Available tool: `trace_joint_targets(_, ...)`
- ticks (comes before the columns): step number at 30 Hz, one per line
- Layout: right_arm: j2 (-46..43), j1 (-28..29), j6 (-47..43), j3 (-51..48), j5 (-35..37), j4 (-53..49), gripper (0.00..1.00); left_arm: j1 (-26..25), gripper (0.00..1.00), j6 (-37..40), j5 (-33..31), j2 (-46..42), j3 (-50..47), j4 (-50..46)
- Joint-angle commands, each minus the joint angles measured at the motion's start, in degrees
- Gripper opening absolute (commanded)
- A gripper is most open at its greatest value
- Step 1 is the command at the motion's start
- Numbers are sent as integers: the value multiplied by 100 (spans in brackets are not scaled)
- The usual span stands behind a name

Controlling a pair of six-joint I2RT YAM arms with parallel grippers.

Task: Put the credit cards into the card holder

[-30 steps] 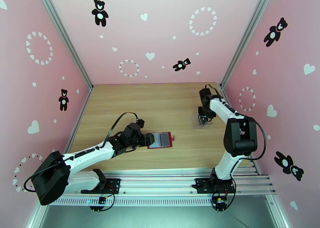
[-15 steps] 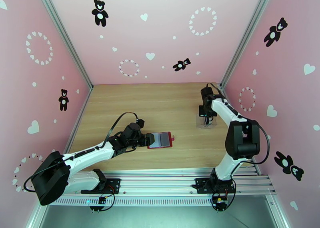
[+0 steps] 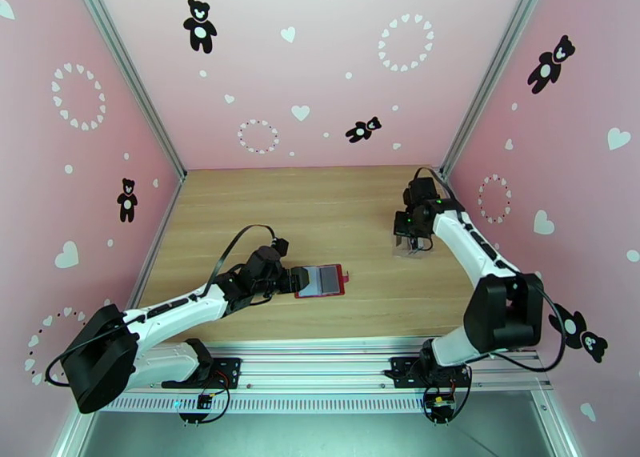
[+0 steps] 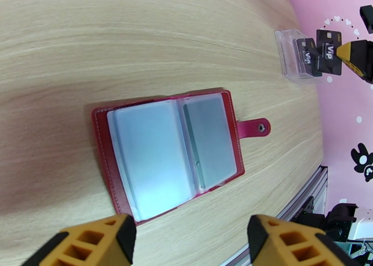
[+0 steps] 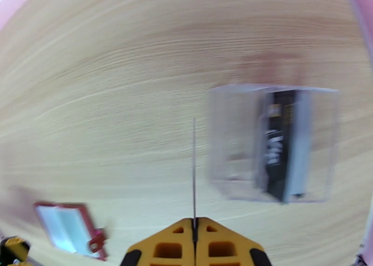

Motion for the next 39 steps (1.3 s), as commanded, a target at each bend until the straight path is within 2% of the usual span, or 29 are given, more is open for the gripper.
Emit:
trace_joint_targets(1,-459,406,390,-428,-1513,644,0,27,66,-102,236,38,-156,278)
trace_joint_targets(3,-585,726,575,-613,-1829,863,0,18,65,-143,262,90,-205,383)
trace_joint_targets(8,-584,1793,1056,-1081,-1961,1491,0,-9,62,-144,305,229,-218,515)
trace_joint_targets(11,-496,2166,1504,-1486,-2212,2157,0,-17,59,-175,343,401,-201,607)
trace_joint_targets(13,-374,2336,1574,-1569,-2135,2270,0,-26,57,-207,340,496,-218,700)
trace_joint_targets(22,272,2626,2002,-1828,-2164,2959,0,-35,51,-245,309,977,-175,876)
trace_joint_targets(39,1057,2635,2224,-2004,-2220,3525,0,-33,50,-253,147,1325,-148,832)
